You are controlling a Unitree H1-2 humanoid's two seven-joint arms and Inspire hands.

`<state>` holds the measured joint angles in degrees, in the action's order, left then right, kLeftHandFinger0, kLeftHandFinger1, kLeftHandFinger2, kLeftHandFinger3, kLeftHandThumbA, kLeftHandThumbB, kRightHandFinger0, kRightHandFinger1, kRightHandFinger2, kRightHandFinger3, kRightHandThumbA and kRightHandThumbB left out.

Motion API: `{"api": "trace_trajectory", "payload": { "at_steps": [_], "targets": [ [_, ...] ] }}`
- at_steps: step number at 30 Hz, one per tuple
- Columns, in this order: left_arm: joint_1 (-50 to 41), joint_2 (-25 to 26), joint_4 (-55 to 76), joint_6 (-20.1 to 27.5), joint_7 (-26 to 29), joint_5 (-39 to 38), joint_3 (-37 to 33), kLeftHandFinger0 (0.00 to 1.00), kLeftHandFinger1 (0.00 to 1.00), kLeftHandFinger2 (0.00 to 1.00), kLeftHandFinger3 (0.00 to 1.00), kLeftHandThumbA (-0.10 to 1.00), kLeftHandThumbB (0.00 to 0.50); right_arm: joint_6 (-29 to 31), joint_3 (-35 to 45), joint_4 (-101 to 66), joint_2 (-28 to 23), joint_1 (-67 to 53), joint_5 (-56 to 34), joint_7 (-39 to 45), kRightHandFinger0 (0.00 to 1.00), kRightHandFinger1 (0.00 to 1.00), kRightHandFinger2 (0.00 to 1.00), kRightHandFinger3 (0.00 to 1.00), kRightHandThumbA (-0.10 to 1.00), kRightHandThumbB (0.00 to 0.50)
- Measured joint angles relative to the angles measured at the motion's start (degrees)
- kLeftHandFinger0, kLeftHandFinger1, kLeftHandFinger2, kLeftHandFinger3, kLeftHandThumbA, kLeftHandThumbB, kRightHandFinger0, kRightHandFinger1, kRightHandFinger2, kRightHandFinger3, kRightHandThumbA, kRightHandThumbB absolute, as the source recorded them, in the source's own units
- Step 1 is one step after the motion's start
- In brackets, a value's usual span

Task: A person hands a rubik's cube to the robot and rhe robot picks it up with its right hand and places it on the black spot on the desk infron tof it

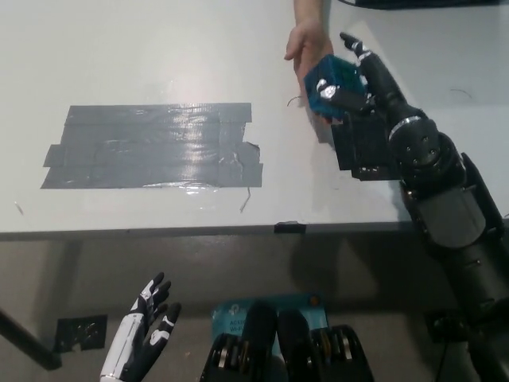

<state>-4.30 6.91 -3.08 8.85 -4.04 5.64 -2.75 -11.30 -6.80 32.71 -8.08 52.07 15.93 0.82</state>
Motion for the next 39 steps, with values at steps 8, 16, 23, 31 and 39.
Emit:
{"api": "trace_trajectory", "payload": {
  "at_steps": [8,16,23,31,39],
  "targets": [
    [0.2,0.2,0.0,0.0,0.0,-0.3,0.1,1.0,1.0,1.0,1.0,0.75,0.12,-0.2,4.7,-11.3,-2.2,0.1,-0.4,-0.5,0.28,0.78,1.0,1.0,-0.1,0.141],
    [0.2,0.2,0.8,-0.3,0.0,-0.5,0.2,1.0,1.0,1.0,1.0,0.72,0.126,-0.7,5.4,-14.4,-7.4,-0.8,0.2,-0.5,0.19,0.67,1.0,1.0,-0.1,0.148],
    [0.3,0.4,0.8,-0.3,0.0,-0.6,0.2,1.0,1.0,1.0,1.0,0.72,0.126,0.0,2.0,-7.2,-8.7,-4.8,1.5,-0.5,0.07,0.53,0.95,0.93,-0.1,0.18],
    [0.3,0.4,0.8,-0.4,0.0,-0.8,0.3,1.0,1.0,1.0,1.0,0.71,0.116,6.0,-2.9,10.8,-8.7,-6.1,3.5,-1.9,0.06,0.58,0.99,0.91,-0.1,0.163],
    [1.0,0.6,0.9,-0.5,0.0,-0.9,0.3,1.0,1.0,1.0,1.0,0.73,0.109,11.1,-5.2,15.0,-8.7,-4.9,5.2,-4.4,0.66,1.0,1.0,1.0,0.2,0.346]
  ]
}}
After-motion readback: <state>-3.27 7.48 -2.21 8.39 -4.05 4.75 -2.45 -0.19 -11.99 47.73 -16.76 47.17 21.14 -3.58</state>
